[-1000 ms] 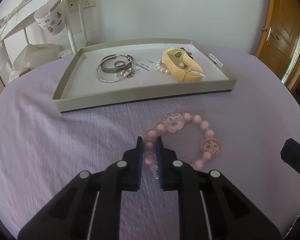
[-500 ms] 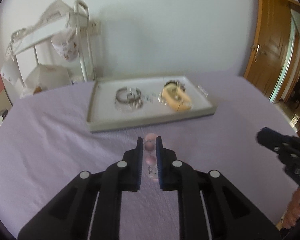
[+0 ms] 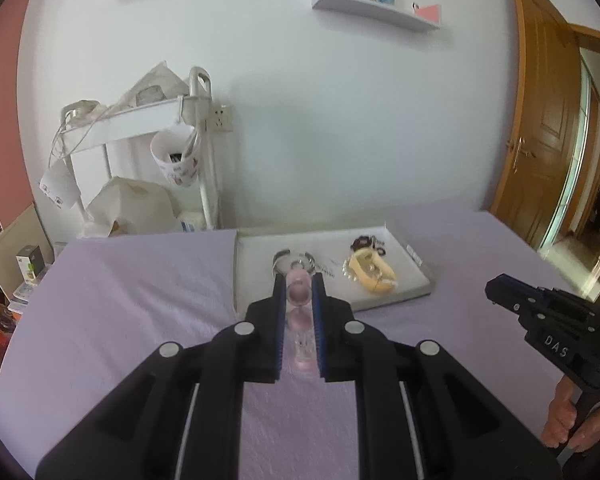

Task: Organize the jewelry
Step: 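Carry the pink bracelet and pearl earring into the tray and open both tools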

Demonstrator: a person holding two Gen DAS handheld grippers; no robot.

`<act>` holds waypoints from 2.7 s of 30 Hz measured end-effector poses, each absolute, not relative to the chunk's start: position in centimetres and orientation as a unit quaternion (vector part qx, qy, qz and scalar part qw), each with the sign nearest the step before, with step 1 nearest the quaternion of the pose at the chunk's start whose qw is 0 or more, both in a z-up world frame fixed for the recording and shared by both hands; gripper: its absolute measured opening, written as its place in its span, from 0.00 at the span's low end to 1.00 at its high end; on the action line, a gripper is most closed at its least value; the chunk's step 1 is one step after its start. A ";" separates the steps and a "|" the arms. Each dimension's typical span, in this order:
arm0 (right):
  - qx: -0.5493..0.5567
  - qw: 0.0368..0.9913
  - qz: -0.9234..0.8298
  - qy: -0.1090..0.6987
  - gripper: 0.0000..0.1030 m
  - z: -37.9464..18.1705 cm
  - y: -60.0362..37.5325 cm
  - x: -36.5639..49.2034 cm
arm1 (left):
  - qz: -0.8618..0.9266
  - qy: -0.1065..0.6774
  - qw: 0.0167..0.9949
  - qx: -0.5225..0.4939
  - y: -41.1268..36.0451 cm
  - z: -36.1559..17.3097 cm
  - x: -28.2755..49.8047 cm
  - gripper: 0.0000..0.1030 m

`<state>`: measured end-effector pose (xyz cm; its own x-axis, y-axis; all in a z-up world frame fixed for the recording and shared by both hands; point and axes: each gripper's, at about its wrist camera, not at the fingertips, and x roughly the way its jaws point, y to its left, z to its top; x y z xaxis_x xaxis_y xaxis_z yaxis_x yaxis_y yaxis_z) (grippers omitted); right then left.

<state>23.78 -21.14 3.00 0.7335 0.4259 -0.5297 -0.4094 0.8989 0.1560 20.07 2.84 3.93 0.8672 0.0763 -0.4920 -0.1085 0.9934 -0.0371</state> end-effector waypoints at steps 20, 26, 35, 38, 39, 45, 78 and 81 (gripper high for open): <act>0.023 0.934 0.225 0.276 0.15 2.7 -19.3 30.7 | 0.036 0.242 0.969 -0.044 3.8 4.2 25.1 0.12; 0.023 0.931 0.221 0.288 0.16 0.6 -17.6 36.3 | 0.032 0.249 0.967 -0.044 4.8 2.9 29.5 0.12; 0.028 0.921 0.220 0.321 0.16 -3.2 -16.5 41.0 | 0.028 0.265 0.963 -0.042 5.6 0.5 33.8 0.12; 0.030 0.918 0.219 0.330 0.36 -3.9 -16.5 41.5 | 0.027 0.270 0.961 -0.046 5.8 -0.1 34.6 0.12; 0.035 0.919 0.217 0.328 0.46 -3.9 -16.7 41.5 | 0.026 0.271 0.961 -0.046 5.8 -0.2 34.7 0.12; 0.064 0.925 0.215 0.307 0.58 -2.7 -18.4 41.0 | 0.024 0.275 0.960 -0.048 5.7 -0.7 35.2 0.12; 0.034 0.943 0.191 0.270 0.91 0.2 -20.4 36.6 | 0.074 0.248 0.966 -0.026 5.0 -1.5 33.3 0.89; 0.032 0.947 0.193 0.256 0.99 1.2 -20.3 35.1 | 0.072 0.234 0.969 -0.022 4.8 -1.2 31.5 0.96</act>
<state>35.12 -20.26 1.20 0.7941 0.3823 -0.4725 -0.3500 0.9232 0.1587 31.49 4.76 -1.16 0.8805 0.1298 -0.4560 -0.1505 0.9886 -0.0093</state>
